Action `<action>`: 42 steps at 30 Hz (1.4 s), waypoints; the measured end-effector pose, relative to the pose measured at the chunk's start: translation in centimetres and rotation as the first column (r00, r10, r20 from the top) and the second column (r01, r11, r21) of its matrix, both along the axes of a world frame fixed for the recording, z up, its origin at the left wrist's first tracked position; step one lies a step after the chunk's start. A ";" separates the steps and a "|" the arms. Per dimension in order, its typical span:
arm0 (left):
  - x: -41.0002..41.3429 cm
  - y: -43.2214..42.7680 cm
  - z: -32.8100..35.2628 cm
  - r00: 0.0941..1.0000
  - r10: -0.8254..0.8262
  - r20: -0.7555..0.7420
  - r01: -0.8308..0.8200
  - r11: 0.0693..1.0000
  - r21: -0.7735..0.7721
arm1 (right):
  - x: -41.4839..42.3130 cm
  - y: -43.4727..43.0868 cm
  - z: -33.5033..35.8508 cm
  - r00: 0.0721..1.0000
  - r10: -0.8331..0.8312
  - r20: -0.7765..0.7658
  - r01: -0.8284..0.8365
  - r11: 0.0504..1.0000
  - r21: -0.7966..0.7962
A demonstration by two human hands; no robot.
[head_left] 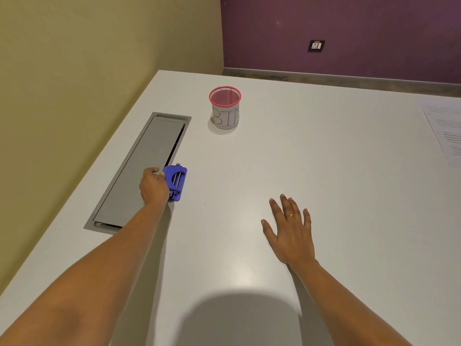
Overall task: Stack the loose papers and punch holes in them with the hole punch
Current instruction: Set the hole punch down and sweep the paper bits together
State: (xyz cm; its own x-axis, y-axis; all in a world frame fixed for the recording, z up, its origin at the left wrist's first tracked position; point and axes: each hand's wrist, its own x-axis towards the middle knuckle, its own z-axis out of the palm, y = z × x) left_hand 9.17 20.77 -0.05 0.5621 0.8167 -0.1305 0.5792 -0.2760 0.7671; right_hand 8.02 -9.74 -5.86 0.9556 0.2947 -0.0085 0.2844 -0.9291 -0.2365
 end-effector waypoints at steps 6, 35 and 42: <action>-3.5 -5.4 -1.8 0.912 -0.410 -0.006 0.357 0.788 0.502 | 0.0 0.1 0.2 1.000 0.012 -0.002 -0.012 1.000 -0.007; -4.3 -6.0 -5.1 0.880 -0.345 -0.326 0.474 0.639 0.606 | 3.1 14.9 2.5 0.913 0.259 -0.317 -0.054 0.844 0.534; -4.2 -6.0 -4.9 0.841 -0.406 -0.357 0.538 0.554 0.636 | 3.9 13.9 2.6 0.918 0.323 -0.227 -0.220 0.896 0.386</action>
